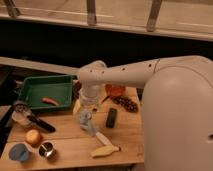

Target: Place towel in table surface

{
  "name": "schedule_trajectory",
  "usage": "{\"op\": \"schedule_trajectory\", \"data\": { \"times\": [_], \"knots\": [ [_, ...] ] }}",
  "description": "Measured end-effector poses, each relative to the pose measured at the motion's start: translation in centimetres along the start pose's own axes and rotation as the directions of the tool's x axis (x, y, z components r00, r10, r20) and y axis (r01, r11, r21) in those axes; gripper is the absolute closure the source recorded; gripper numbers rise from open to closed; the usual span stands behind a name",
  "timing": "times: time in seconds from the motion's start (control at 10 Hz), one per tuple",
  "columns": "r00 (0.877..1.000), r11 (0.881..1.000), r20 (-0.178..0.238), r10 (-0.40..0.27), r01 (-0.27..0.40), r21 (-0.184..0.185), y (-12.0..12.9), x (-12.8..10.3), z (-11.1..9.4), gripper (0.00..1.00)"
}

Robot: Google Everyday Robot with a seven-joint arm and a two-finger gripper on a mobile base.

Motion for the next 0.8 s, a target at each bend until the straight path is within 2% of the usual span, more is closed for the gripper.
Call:
{"op": "schedule_trajectory", "data": {
  "times": [0.2, 0.4, 0.6, 0.8],
  "knots": [
    [1.000, 1.000, -0.005, -0.001, 0.001, -0.005, 0.2, 0.0, 0.1, 0.20],
    [0.999, 0.999, -0.029, 0.013, -0.014, -0.029, 0.3, 0.2, 1.6, 0.20],
    [0.997, 0.998, -0.065, 0.029, -0.033, -0.054, 0.3, 0.4, 5.4, 0.20],
    [0.994, 0.994, -0.092, 0.055, -0.064, -0.092, -0.1, 0.6, 8.1, 0.20]
  ]
}}
